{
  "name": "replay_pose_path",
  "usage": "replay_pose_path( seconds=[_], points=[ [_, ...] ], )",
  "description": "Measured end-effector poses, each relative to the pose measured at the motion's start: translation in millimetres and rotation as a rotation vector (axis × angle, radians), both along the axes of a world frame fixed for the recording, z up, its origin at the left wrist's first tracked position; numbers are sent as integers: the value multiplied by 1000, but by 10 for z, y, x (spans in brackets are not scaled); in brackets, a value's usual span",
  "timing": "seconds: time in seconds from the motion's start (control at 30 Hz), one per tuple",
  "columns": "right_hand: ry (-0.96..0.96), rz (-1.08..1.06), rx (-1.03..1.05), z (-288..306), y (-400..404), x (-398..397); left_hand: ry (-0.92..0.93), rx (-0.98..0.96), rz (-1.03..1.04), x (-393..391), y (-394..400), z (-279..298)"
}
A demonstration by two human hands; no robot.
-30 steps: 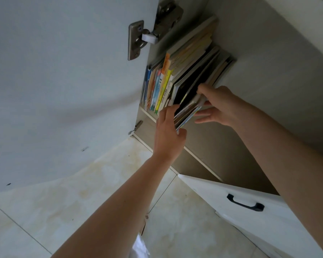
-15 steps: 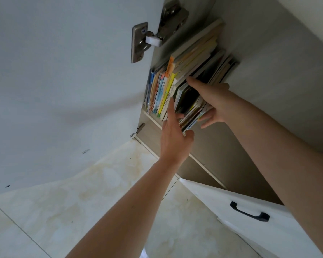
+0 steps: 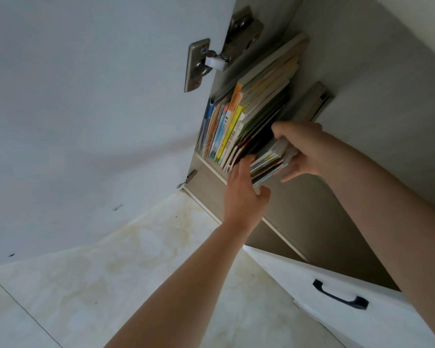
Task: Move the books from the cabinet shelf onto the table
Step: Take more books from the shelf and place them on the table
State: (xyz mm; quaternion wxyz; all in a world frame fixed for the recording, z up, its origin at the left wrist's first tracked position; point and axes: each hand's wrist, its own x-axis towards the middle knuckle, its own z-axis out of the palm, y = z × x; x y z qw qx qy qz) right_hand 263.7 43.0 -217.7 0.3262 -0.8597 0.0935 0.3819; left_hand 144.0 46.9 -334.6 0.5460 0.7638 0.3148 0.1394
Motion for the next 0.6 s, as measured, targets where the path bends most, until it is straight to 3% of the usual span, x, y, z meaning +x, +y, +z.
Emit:
replay_pose_path(
  seconds=[0.13, 0.37, 0.6],
  points=[
    [-160, 21, -97, -117, -22, -32, 22, 36, -76, 111, -24, -13],
    [-233, -14, -105, -151, -137, -161, 38, 352, -215, 91, -25, -138],
    [-138, 46, -8, -49, -288, -688, -64, 350, -104, -401, -66, -169]
  ],
)
